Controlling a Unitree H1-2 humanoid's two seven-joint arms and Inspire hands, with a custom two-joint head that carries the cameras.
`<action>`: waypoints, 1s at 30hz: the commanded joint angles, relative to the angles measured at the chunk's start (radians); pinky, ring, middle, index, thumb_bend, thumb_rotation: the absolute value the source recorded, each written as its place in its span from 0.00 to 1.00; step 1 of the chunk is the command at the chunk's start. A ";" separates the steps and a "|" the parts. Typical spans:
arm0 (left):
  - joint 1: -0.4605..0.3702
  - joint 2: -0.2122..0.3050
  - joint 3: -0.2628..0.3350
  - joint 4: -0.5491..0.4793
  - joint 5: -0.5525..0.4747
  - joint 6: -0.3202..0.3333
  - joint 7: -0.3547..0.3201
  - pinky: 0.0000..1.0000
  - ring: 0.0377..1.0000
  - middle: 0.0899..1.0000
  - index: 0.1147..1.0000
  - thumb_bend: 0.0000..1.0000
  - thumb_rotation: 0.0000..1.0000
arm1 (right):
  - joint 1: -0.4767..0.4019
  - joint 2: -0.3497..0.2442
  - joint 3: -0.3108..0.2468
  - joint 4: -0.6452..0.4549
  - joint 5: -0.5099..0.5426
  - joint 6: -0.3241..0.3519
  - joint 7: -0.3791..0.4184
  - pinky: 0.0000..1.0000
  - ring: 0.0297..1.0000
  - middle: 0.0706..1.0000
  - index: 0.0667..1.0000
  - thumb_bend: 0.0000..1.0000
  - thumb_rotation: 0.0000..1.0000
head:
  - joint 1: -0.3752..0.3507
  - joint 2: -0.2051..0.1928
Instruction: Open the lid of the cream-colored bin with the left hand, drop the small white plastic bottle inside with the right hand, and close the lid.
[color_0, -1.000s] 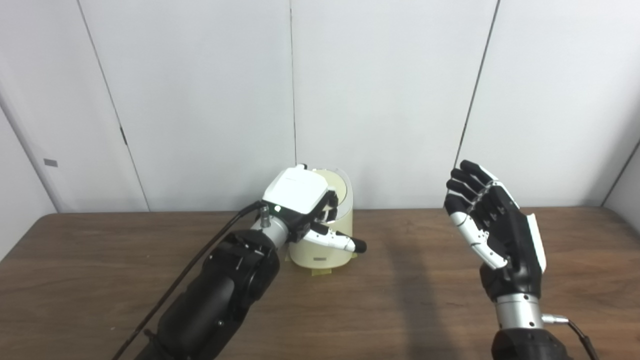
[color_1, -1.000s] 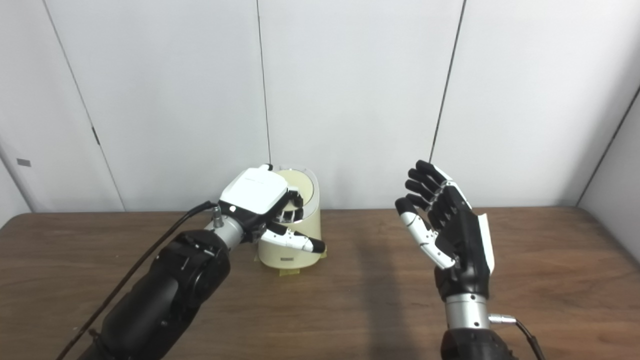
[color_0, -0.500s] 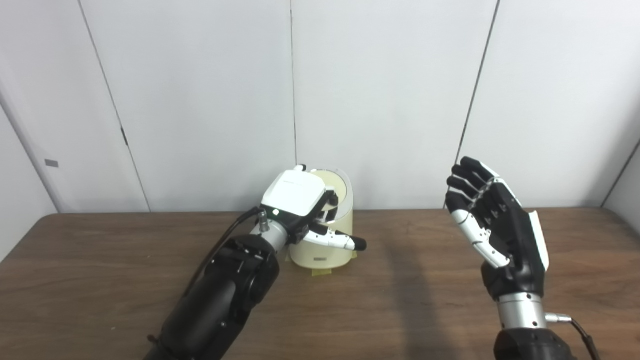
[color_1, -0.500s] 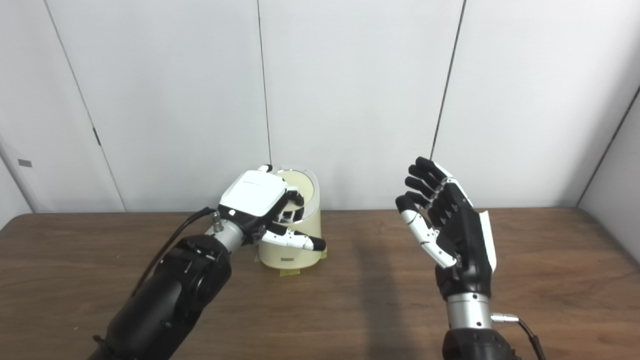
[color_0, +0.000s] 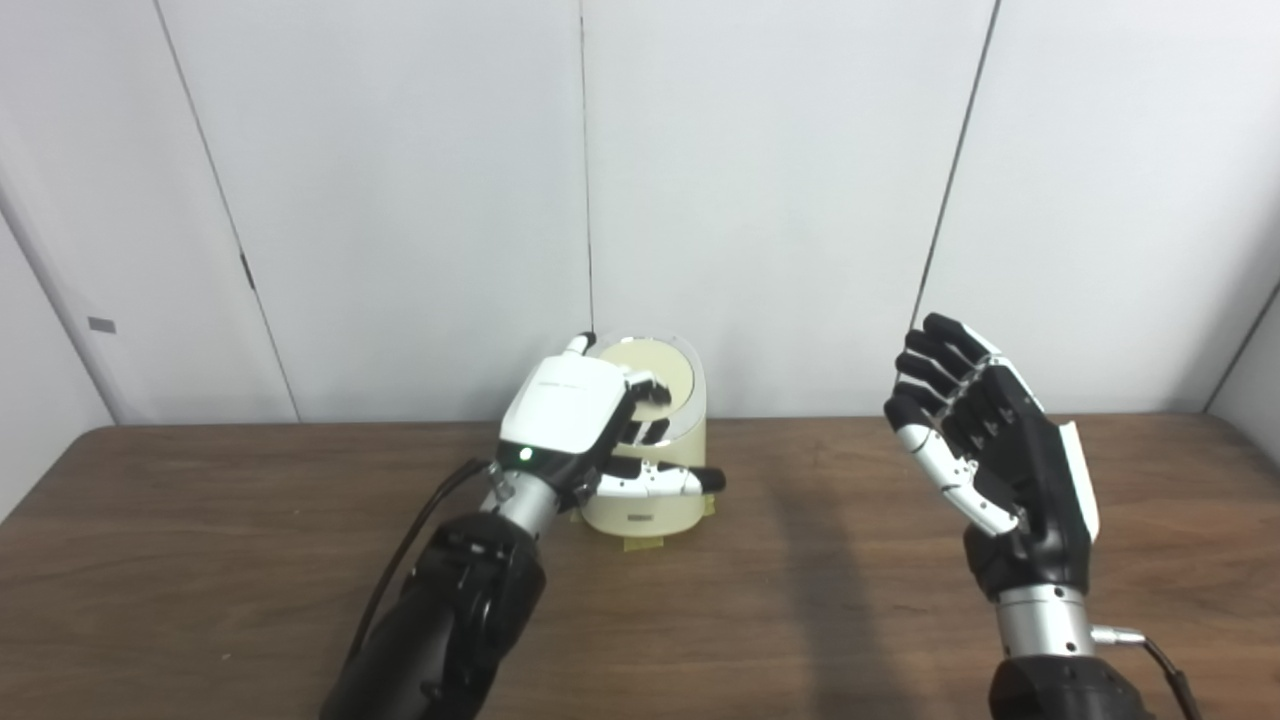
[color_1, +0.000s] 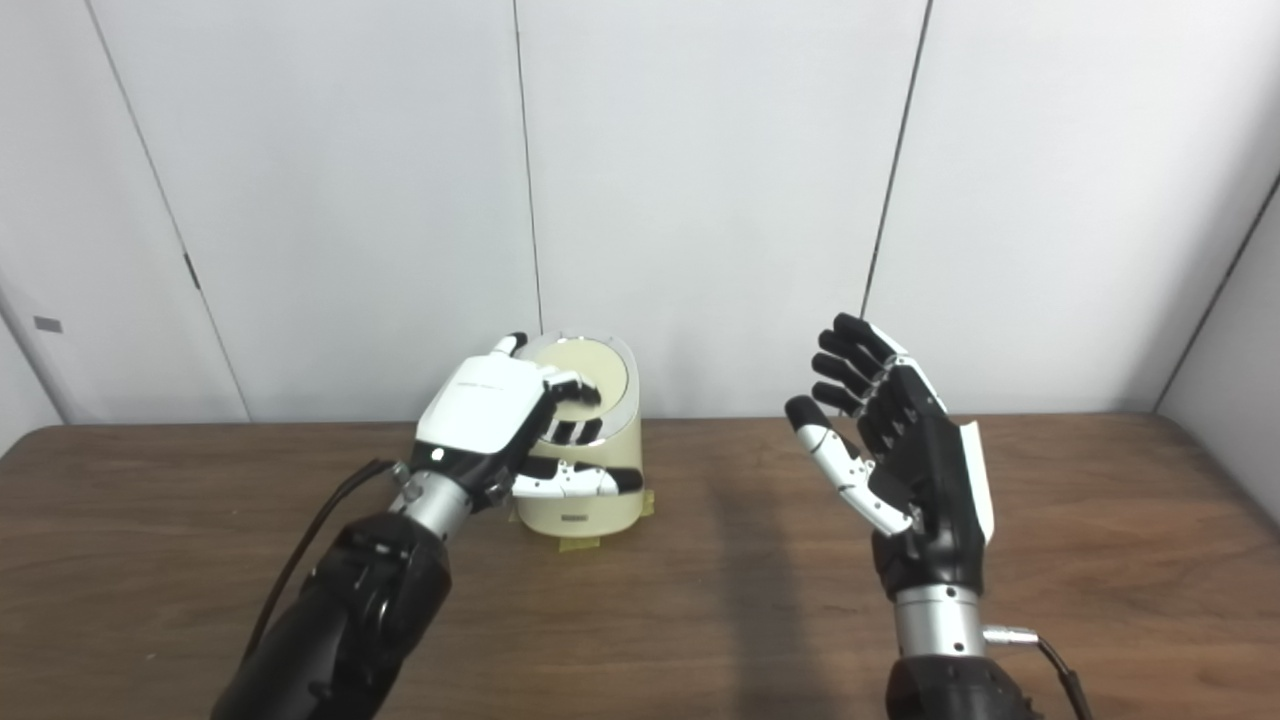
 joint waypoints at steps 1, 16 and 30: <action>-0.046 -0.018 0.028 -0.053 -0.013 -0.035 0.108 1.00 0.84 0.86 0.85 0.72 0.92 | -0.030 0.003 0.000 -0.021 -0.009 -0.025 0.001 0.72 0.75 0.76 0.77 0.31 0.21 | -0.001 0.001; -0.023 -0.074 0.124 -0.193 -0.119 -0.031 0.172 1.00 1.00 1.00 1.00 0.76 0.95 | -0.031 0.007 0.000 -0.010 -0.005 -0.031 0.003 0.71 0.75 0.76 0.76 0.32 0.20 | -0.003 -0.003; 0.158 -0.227 0.399 -0.362 -0.775 -0.125 0.225 0.71 0.78 0.78 0.76 0.20 0.72 | -0.032 0.016 0.000 -0.004 -0.025 -0.081 -0.006 0.68 0.73 0.73 0.73 0.26 0.34 | 0.001 0.000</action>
